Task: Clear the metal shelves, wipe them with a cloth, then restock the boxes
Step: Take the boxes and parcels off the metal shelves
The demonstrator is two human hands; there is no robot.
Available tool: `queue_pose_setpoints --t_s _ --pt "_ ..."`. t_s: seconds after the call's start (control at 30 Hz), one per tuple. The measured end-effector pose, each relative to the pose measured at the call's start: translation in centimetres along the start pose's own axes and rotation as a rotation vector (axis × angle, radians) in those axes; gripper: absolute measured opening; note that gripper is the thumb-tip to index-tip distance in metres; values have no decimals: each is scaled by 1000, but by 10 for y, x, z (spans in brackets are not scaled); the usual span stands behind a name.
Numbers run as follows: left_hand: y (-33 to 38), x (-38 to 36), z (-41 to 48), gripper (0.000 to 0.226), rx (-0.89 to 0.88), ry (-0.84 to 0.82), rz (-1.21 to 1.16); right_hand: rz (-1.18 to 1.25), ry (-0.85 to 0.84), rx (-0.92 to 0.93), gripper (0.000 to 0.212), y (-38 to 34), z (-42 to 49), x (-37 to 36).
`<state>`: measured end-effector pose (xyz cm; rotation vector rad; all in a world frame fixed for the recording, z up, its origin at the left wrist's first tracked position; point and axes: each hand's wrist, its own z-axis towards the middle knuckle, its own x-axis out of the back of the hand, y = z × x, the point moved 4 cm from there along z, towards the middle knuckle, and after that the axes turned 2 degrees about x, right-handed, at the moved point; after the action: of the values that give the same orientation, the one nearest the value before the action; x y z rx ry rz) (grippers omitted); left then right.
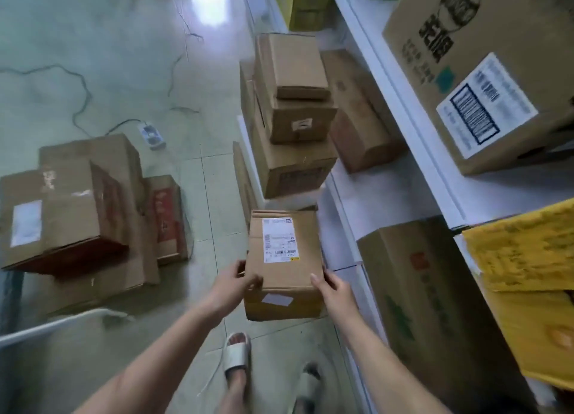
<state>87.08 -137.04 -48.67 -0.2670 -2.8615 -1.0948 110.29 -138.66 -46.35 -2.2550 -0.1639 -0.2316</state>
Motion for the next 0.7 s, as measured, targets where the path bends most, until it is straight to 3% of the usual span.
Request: queue_pose_setpoints --t_s 0.13,0.43,0.7 --pt "-42 -23 85 50 63 38 3 -32 -44 -110 31 56 80 -13" --pt "-149 -139 260 55 131 130 13 -241 -49 -139 49 215 286 17" --pt "-183 -185 349 67 98 80 109 -309 10 -124 56 276 367 32"
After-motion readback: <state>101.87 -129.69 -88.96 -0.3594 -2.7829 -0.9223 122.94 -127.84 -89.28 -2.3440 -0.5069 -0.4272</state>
